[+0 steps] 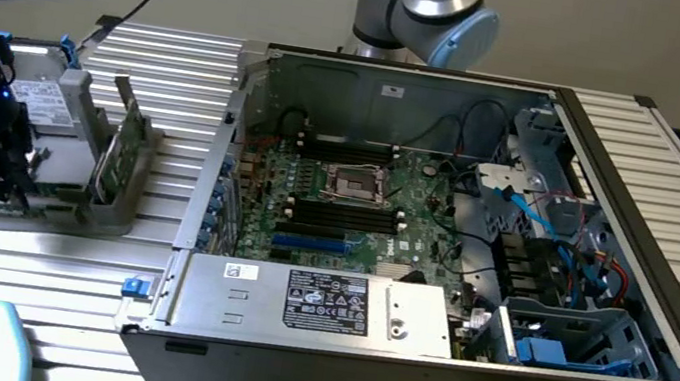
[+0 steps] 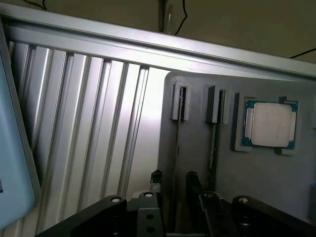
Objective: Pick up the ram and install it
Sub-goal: 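Pick up the ram and move it above insertion slot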
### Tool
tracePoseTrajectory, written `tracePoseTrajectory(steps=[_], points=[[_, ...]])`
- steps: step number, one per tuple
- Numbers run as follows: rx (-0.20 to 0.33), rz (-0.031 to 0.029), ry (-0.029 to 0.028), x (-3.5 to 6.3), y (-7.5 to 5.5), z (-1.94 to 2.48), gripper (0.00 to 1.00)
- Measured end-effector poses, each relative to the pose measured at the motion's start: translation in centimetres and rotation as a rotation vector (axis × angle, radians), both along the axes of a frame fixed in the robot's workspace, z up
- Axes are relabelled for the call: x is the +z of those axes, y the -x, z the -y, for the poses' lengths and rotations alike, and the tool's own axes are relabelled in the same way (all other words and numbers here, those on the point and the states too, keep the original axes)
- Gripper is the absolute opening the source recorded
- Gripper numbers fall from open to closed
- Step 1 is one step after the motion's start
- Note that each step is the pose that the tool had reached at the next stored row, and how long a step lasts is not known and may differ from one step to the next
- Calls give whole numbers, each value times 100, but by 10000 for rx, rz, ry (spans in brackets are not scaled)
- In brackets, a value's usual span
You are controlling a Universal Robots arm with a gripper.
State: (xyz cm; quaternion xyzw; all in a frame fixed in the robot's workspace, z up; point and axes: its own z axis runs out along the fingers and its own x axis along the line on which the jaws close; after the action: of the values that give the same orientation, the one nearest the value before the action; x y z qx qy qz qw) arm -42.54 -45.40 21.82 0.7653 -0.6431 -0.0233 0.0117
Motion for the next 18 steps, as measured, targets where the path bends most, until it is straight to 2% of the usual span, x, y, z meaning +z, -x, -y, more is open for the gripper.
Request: tracePoseTrajectory(steps=[8, 12, 15, 18], points=[[-3, 2, -19, -99, -16, 0, 34], [-24, 0, -83, -155, -15, 1, 34], [-61, -8, -185, -173, -14, 1, 34], [-71, -35, -236, -174, -2, 1, 34]])
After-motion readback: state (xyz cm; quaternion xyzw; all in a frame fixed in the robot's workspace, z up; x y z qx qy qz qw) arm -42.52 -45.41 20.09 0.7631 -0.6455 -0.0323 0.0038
